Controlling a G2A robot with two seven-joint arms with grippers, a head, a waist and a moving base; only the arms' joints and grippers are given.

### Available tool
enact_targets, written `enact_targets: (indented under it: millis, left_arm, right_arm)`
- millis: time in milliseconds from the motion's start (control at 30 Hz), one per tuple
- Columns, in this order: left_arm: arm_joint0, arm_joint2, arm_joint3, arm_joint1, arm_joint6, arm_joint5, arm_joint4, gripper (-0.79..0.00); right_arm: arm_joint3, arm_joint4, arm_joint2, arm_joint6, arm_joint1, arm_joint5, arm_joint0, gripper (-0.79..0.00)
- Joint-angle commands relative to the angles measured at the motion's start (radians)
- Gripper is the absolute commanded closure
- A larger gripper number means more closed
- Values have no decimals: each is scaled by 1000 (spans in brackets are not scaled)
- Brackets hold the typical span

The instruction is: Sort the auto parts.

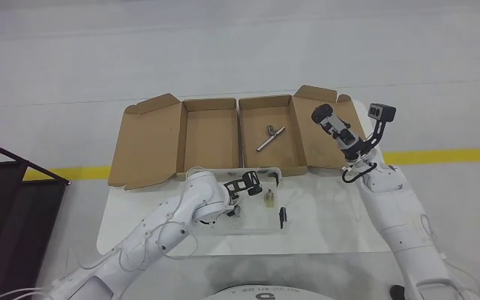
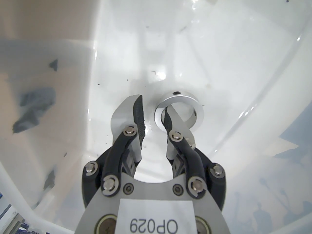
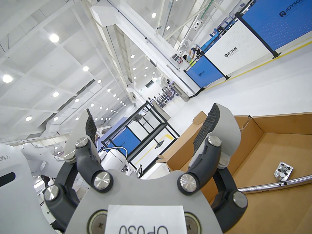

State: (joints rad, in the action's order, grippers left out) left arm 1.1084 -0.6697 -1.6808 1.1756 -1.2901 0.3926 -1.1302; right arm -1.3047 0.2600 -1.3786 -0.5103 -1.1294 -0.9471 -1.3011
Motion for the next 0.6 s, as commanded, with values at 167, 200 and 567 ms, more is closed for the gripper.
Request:
enact_targets:
  millis: [167, 200, 567]
  left_arm:
    - [2, -14, -32, -6, -24, 8, 5, 0]
    - [5, -21, -44, -8, -18, 5, 2, 0]
    - [123, -337, -121, -63, 205, 75, 446, 0]
  right_arm:
    - [0, 0, 0, 0, 0, 0, 0, -785]
    - [0, 0, 0, 0, 0, 0, 0, -785]
    - [0, 0, 0, 0, 0, 0, 0, -785]
